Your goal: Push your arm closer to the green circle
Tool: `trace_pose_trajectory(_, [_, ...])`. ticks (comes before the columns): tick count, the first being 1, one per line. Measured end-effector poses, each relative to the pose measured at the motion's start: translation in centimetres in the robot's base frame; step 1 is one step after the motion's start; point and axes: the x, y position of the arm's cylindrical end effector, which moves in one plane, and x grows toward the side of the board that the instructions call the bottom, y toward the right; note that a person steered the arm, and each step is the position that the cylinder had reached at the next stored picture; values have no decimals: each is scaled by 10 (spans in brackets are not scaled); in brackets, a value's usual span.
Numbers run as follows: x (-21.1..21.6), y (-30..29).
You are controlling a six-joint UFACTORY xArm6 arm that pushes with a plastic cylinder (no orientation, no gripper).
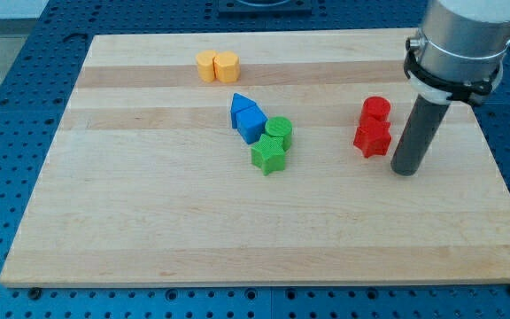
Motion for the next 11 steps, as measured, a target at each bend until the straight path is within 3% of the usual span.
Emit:
trace_pose_trajectory(2, [-34, 0])
trace_pose_trajectory(4, [14, -20])
trace_pose_trajectory(6, [19, -81])
trace_pose_trajectory(10, [-89, -84])
trace_pose_trajectory(11, [-90, -114])
